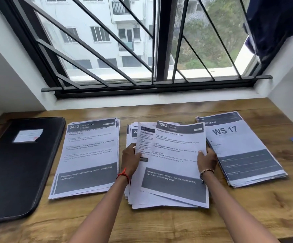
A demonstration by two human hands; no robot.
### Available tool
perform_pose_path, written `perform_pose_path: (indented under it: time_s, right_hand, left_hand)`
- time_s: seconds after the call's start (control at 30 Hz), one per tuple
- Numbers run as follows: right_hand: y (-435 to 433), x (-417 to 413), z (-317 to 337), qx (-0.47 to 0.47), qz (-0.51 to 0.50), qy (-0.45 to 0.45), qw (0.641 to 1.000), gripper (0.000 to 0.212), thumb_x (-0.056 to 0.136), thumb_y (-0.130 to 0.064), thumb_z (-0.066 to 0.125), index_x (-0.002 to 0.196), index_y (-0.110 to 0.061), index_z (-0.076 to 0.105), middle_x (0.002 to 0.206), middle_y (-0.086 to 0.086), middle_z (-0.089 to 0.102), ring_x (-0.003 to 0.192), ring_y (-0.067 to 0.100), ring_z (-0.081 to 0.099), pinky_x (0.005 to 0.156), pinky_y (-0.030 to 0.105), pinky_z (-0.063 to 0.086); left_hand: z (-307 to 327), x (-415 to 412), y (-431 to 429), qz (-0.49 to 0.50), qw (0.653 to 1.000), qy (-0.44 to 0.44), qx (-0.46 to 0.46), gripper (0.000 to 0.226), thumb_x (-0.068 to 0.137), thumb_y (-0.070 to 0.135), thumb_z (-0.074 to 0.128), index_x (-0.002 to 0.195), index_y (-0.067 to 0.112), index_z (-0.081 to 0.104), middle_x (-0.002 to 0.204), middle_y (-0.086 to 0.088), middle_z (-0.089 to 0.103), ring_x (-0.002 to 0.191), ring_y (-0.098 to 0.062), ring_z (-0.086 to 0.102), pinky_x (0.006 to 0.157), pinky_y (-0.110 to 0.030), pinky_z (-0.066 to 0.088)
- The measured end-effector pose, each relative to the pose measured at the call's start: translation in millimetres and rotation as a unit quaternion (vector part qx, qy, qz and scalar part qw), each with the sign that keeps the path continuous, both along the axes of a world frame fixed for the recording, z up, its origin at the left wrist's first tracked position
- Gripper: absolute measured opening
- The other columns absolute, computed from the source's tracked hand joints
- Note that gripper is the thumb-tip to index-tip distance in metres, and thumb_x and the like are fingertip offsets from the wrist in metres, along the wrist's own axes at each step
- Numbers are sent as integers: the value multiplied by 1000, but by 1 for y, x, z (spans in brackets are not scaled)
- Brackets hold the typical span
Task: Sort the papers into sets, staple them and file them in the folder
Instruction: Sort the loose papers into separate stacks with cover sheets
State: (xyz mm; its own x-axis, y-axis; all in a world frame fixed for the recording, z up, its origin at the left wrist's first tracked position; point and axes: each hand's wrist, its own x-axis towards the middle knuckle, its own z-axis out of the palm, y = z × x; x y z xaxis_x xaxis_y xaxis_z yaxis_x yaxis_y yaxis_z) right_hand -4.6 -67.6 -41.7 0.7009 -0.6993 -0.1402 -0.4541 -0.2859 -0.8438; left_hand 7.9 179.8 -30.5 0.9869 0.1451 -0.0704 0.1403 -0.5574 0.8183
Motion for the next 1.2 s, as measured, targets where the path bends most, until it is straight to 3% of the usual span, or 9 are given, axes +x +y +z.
perform_pose_path:
  time_s: [0.17,0.33,0.47,0.57,0.8,0.87,0.97,1.1,1.2]
  right_hand:
    - [-1,-6,0,20,6,-12,1000,14,79,2,49,83,4,62,97,21,68,88,34,63,71,31,46]
    - [7,-9,6,-7,26,-2,1000,13,81,1,49,83,5,61,93,22,66,78,28,55,65,27,35]
    - [8,-10,4,-3,39,-2,999,11,82,-1,48,78,-1,58,92,20,66,79,30,58,63,28,38]
    - [8,-12,2,-7,47,-10,999,10,82,-1,48,76,-1,57,90,20,66,81,31,58,65,30,41]
    - [21,-4,18,65,38,-64,995,16,79,4,54,64,1,56,67,8,58,70,21,48,57,28,33]
    - [28,5,26,97,35,-82,991,22,78,6,55,56,2,51,60,4,48,66,17,41,50,27,29]
    - [43,22,33,133,40,-102,985,9,77,6,56,72,12,60,71,6,50,68,16,40,48,21,31]
    - [74,42,38,170,94,-108,975,13,79,0,58,71,9,61,69,5,55,68,17,47,61,25,37]
    - [103,47,45,190,182,-92,960,11,81,-3,63,70,-6,61,68,2,59,63,14,52,56,17,40]
  left_hand:
    - [2,1,-3,24,1000,1,-10,26,89,-2,51,113,-2,61,105,-17,67,83,-17,59,67,-21,43]
    - [-3,-1,-7,42,998,13,-52,27,92,-2,46,115,-1,60,105,-14,66,85,-16,57,55,-7,38]
    - [-7,-5,-7,66,994,8,-92,25,90,-2,50,110,-2,65,101,-8,67,85,-17,61,70,-24,47]
    - [-11,-5,-4,90,985,29,-142,24,85,-3,58,107,-2,66,101,-18,69,83,-22,65,78,-34,55]
    - [5,-7,-8,103,988,-33,-112,38,84,16,68,118,0,59,121,-11,57,112,-24,54,97,-36,45]
    - [11,-5,-4,81,989,-21,-122,40,86,22,67,119,2,58,120,-7,57,109,-21,54,93,-33,44]
    - [21,-1,13,27,987,21,-155,43,84,27,68,121,8,56,117,-1,58,100,-15,57,83,-27,44]
    - [34,2,51,0,985,9,-170,34,82,-5,63,109,14,59,101,-7,67,75,-3,63,65,-13,51]
    - [44,3,85,33,985,-9,-166,42,82,-8,62,121,7,57,102,-10,65,85,-19,64,73,-25,54]
